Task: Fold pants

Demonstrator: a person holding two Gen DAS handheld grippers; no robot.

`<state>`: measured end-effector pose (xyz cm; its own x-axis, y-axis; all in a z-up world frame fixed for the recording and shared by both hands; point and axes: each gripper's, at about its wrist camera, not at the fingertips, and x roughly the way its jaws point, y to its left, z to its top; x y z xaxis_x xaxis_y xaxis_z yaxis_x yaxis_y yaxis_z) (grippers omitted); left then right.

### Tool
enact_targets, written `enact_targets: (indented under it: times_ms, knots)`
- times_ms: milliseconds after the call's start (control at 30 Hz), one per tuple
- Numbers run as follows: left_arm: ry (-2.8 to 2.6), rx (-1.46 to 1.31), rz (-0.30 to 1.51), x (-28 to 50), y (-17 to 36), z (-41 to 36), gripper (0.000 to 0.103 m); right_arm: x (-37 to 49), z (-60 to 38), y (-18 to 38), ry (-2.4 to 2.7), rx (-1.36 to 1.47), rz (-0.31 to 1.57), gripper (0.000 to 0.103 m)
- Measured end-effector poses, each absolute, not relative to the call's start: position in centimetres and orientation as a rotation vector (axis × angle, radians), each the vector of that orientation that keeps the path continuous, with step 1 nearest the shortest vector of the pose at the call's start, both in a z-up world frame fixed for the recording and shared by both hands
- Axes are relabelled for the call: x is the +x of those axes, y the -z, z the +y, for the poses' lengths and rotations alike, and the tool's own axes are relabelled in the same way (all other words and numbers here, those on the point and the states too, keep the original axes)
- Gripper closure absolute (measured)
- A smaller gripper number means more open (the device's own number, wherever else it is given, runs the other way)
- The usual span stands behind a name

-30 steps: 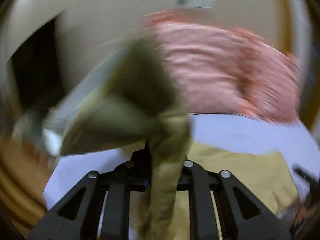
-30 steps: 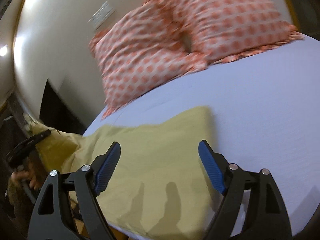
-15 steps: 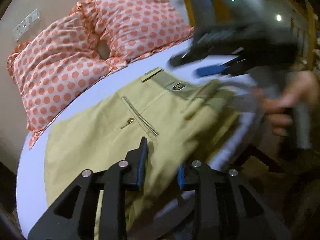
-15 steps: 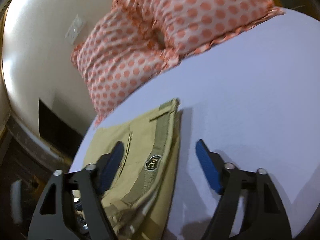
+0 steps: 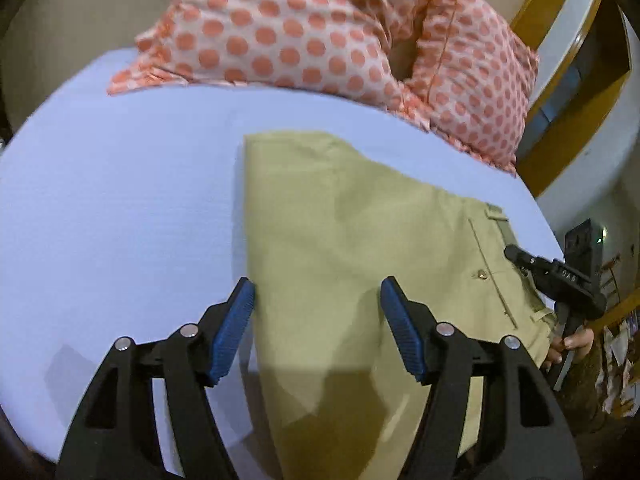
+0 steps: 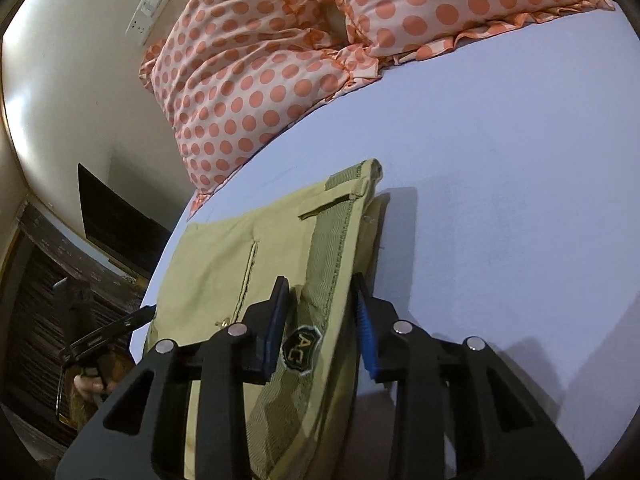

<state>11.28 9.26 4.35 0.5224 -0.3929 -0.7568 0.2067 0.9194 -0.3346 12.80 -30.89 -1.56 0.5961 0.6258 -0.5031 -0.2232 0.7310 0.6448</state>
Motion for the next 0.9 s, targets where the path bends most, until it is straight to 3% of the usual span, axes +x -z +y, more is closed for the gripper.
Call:
enact_targets:
  times_ms: [67, 100, 200, 267, 300, 467, 533, 600, 633, 667, 733, 800, 900]
  knots:
    - [0.387, -0.219, 0.989, 12.5, -3.7, 8.6, 0.028, 13.1, -30.6, 1.6, -0.572, 0.565, 0.802, 0.071]
    - [0.4, -0.234, 0.991, 13.2, -3.6, 8.5, 0.026, 13.4, -30.7, 1.9, -0.606, 0.587, 0.823, 0.082]
    - [0.421, -0.275, 0.996, 14.4, -3.4, 8.9, 0.029, 14.2, -31.7, 2.9, -0.72, 0.743, 0.871, 0.087]
    - [0.431, -0.29, 1.02, 14.9, -3.2, 9.3, 0.031, 14.5, -32.0, 3.2, -0.741, 0.786, 0.888, 0.087]
    - [0.41, -0.284, 1.036, 15.0, -3.3, 9.6, 0.039, 14.5, -32.0, 3.1, -0.744, 0.782, 0.891, 0.088]
    - [0.246, -0.249, 1.068, 14.3, -3.2, 11.1, 0.027, 14.3, -31.6, 2.5, -0.708, 0.698, 0.889, 0.086]
    - [0.263, -0.218, 1.077, 14.2, -3.1, 10.2, 0.021, 14.5, -31.2, 1.9, -0.694, 0.661, 0.889, 0.079]
    - [0.301, -0.206, 1.077, 14.4, -3.0, 9.2, 0.022, 14.8, -30.6, 1.7, -0.688, 0.628, 0.882, 0.076]
    - [0.33, -0.206, 1.074, 14.6, -3.0, 8.6, 0.035, 14.9, -30.4, 1.7, -0.69, 0.62, 0.878, 0.077]
    - [0.329, -0.193, 1.07, 14.9, -3.1, 8.1, 0.04, 15.0, -30.3, 1.8, -0.697, 0.622, 0.876, 0.078]
    - [0.346, -0.189, 1.071, 15.4, -3.4, 7.6, 0.083, 15.4, -30.6, 2.5, -0.737, 0.715, 0.908, 0.086]
    - [0.376, -0.22, 1.069, 16.0, -4.1, 7.7, 0.093, 15.7, -31.0, 2.1, -0.757, 0.758, 0.917, 0.089]
    - [0.382, -0.165, 1.012, 17.1, -6.0, 6.5, 0.094, 16.7, -30.7, -1.4, -0.766, 0.68, 0.841, 0.089]
